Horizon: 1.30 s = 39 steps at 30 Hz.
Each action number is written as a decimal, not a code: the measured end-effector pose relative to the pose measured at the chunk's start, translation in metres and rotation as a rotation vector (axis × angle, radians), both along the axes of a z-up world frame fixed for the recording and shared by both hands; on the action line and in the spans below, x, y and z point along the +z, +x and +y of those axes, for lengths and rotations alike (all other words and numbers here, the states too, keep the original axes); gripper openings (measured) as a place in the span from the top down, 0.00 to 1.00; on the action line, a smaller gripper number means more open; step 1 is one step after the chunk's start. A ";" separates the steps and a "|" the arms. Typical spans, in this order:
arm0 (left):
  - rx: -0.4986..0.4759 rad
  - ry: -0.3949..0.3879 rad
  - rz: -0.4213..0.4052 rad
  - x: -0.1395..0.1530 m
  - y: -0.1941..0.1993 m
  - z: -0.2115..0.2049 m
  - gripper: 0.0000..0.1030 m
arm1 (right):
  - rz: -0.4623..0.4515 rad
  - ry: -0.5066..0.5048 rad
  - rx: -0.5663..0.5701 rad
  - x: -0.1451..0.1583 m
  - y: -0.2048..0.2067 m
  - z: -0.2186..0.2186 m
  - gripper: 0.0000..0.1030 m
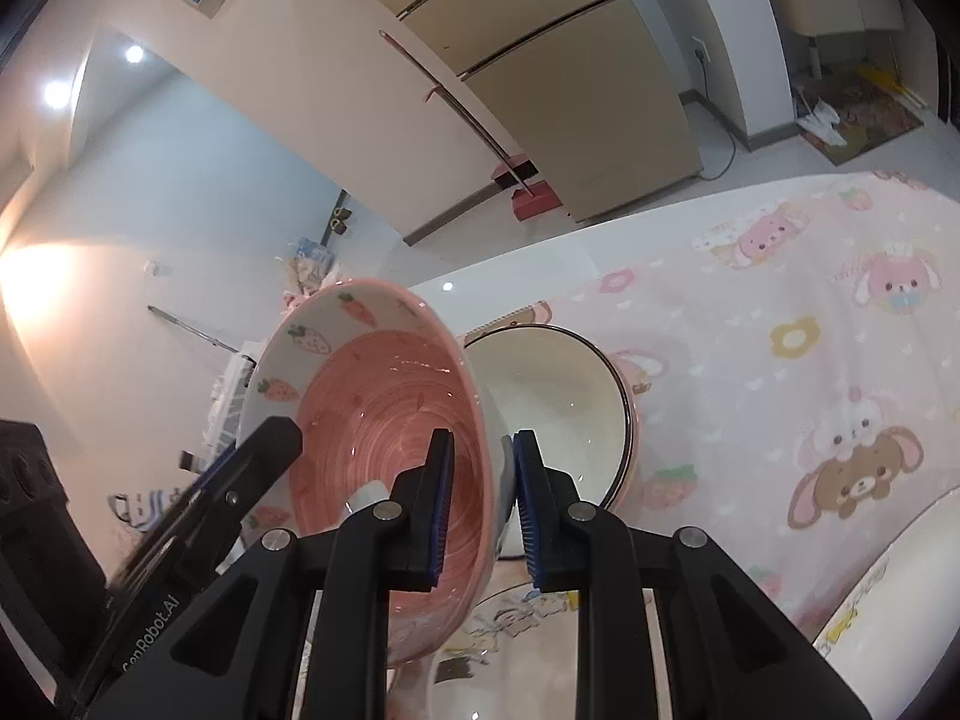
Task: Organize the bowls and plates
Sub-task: 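Lift and carry the pink bowl with both tools, then lower the pink strawberry bowl into the stacked bowls with both tools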
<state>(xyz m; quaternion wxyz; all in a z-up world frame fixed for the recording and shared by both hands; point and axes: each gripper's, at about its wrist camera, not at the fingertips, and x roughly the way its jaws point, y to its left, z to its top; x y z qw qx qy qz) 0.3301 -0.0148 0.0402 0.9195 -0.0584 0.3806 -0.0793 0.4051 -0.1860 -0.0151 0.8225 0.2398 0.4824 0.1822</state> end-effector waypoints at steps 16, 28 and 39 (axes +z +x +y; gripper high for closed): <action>-0.060 0.098 0.004 -0.032 0.014 -0.018 0.83 | -0.044 -0.210 -0.030 -0.012 0.009 0.007 0.78; -0.041 0.125 0.083 -0.051 0.026 -0.016 0.83 | -0.127 -0.408 -0.008 -0.009 0.002 0.033 0.78; -0.036 0.087 0.145 -0.064 0.035 -0.011 0.83 | -0.241 -0.478 0.044 -0.007 -0.001 0.040 0.79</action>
